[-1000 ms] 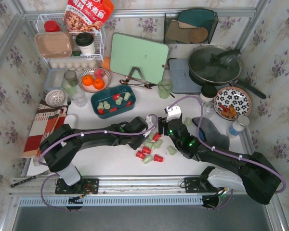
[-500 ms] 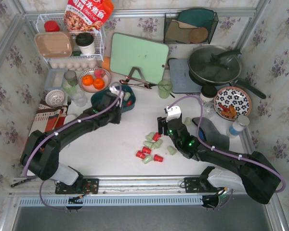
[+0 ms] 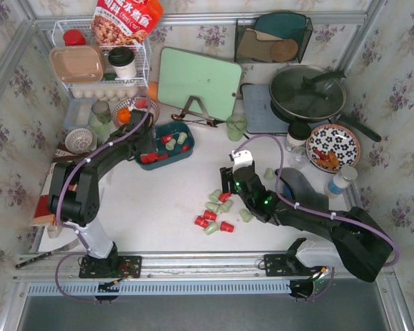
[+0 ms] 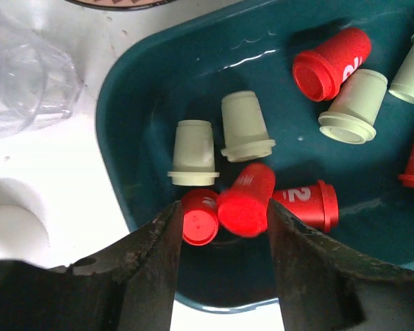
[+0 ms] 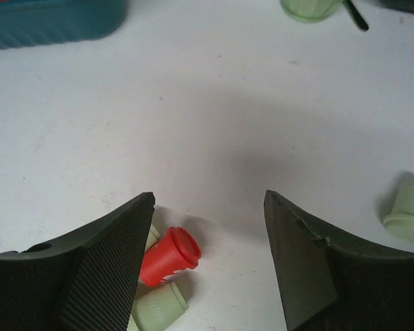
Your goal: Mix the coffee capsules in the storage basket
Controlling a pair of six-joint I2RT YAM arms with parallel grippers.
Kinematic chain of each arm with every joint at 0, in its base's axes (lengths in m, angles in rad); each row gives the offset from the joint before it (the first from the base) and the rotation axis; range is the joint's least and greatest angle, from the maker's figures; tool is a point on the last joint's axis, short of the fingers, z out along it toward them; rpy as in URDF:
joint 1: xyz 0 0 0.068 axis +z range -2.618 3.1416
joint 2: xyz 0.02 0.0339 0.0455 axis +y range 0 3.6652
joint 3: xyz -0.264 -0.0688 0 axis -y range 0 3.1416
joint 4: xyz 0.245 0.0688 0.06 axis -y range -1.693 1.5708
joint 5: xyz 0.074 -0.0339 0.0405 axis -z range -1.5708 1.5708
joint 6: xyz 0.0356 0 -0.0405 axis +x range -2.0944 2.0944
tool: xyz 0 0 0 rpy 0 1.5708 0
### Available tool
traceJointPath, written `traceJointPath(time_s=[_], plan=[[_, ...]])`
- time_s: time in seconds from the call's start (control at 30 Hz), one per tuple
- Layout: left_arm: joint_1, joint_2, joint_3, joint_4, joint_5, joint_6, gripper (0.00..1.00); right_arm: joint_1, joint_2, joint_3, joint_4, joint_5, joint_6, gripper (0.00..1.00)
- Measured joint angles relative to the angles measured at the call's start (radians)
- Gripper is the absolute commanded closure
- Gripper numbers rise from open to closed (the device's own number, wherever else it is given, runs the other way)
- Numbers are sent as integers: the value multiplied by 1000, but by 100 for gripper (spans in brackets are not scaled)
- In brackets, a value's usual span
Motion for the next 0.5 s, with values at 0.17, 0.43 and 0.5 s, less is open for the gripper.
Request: traceJointPath(time_s=[0.17,0.43,0.5], plan=[[3,34,8,5,30,-8,30,0,64,33,-34,-13,16,25],[2,-182,-140,57,63,-35,29,0,113,53,-45,-27,18,24],[-2,-261,-179,60,74,-45,29,0,126,61,-58,-34,18,24]])
